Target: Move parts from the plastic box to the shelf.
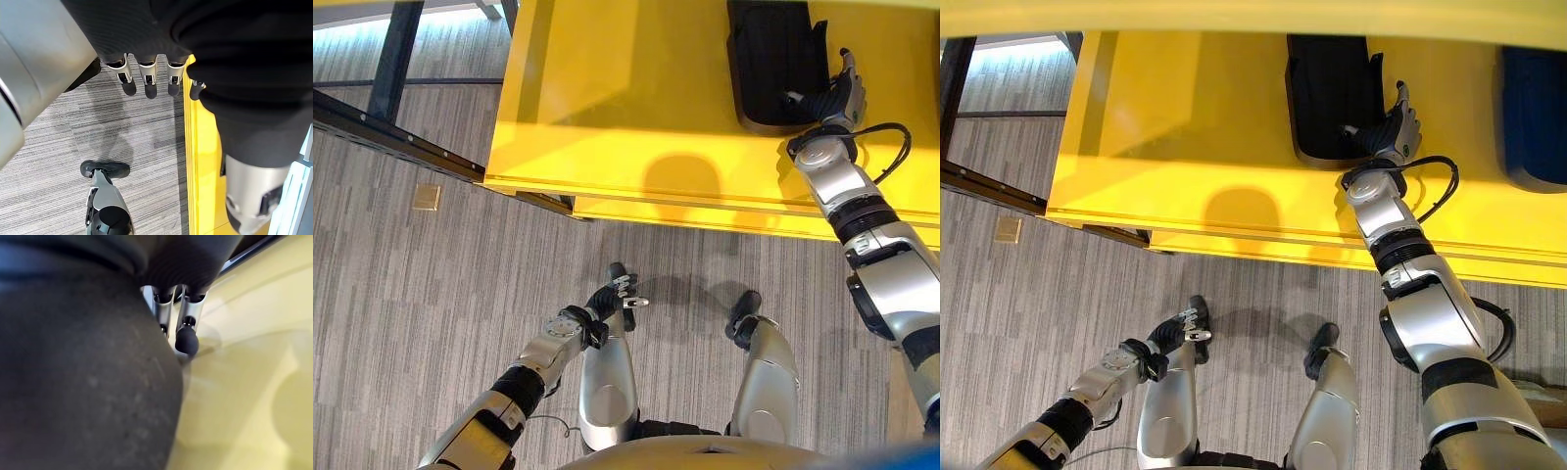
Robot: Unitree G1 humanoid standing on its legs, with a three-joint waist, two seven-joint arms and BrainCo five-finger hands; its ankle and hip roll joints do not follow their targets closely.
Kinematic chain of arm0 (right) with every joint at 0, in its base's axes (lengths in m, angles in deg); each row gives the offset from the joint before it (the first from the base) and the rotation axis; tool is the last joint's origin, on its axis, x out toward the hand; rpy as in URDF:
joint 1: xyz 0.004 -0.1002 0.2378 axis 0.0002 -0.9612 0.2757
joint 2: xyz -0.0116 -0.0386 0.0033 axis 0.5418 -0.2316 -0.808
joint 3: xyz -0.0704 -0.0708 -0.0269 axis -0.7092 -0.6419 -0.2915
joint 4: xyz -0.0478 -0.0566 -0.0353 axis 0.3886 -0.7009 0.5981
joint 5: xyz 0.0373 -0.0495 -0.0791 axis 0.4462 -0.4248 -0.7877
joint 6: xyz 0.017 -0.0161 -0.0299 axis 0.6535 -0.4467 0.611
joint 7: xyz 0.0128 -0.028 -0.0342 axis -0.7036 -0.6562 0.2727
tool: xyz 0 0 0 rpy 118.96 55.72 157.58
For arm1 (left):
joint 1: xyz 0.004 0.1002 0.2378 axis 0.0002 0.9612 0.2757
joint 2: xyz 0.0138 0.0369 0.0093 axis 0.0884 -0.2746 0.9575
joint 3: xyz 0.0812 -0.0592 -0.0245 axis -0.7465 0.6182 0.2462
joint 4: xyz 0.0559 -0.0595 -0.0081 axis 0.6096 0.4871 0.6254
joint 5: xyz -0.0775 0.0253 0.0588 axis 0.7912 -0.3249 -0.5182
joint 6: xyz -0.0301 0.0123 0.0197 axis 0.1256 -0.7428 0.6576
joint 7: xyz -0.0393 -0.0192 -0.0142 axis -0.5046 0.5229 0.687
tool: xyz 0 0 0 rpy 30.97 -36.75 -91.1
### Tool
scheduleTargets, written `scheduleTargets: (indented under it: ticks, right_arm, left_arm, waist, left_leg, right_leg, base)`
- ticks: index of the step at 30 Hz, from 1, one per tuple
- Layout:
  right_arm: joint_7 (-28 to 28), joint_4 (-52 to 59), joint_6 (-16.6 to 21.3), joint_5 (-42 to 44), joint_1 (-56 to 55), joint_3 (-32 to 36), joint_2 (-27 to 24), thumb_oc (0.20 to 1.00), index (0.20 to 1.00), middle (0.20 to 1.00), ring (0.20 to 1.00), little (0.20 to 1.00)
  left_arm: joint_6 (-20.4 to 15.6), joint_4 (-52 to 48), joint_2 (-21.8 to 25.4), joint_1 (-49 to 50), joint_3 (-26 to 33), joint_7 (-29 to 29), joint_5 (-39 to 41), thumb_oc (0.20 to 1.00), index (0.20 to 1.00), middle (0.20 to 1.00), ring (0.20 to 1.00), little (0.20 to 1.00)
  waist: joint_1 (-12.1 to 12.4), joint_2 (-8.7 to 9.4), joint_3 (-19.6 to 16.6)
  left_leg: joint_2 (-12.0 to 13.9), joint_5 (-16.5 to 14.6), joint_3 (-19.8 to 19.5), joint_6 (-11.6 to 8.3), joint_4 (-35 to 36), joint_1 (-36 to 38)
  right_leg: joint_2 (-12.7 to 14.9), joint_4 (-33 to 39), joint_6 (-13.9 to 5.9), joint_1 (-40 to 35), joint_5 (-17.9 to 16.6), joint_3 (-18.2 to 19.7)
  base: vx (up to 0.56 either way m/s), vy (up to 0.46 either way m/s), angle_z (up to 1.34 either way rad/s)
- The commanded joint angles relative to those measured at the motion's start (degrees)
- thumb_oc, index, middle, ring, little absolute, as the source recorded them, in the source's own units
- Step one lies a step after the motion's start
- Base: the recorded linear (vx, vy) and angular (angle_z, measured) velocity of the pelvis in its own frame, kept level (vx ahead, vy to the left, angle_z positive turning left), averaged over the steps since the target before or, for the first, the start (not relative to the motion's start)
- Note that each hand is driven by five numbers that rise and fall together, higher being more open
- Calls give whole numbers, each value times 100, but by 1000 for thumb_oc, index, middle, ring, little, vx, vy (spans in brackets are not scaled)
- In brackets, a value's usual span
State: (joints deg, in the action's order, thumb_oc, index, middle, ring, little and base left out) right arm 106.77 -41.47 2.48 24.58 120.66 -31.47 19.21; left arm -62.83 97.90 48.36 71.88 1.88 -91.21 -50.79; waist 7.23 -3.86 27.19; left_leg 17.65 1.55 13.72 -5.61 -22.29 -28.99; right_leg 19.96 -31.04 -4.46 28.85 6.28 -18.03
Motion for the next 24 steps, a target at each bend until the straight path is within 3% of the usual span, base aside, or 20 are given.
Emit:
scheduleTargets:
  ticks: [1, 12, 24]
  right_arm:
    - [-309, -420, -237, 439, -981, 126, 329, 1000, 1000, 1000, 1000, 1000]
    - [-387, -120, 158, 1112, -1418, 373, 469, 1000, 1000, 1000, 1000, 1000]
    - [-357, 362, 39, 1184, -1793, 517, 545, 1000, 1000, 1000, 1000, 1000]
  left_arm:
    - [-78, -52, -52, -22, -228, 65, 45, 1000, 1000, 1000, 1000, 1000]
    - [-45, -121, -59, 10, -45, 230, -2, 1000, 1000, 1000, 1000, 1000]
    - [34, -151, -101, 183, 21, 371, 7, 1000, 1000, 1000, 1000, 1000]
  waist:
    - [167, -91, 260]
    - [90, -62, 260]
    - [3, -26, 260]
  left_leg:
    - [251, -290, 201, -98, -130, 172]
    - [268, -285, 229, -114, -126, 167]
    - [290, -310, 272, -107, -155, 172]
  right_leg:
    - [195, -389, -379, 296, -22, 48]
    - [136, -330, -360, 303, -30, 97]
    - [91, -371, -348, 342, -9, 171]
  base:
    - [0, 0, 0]
    - [1, 1, -1]
    - [6, 3, -2]
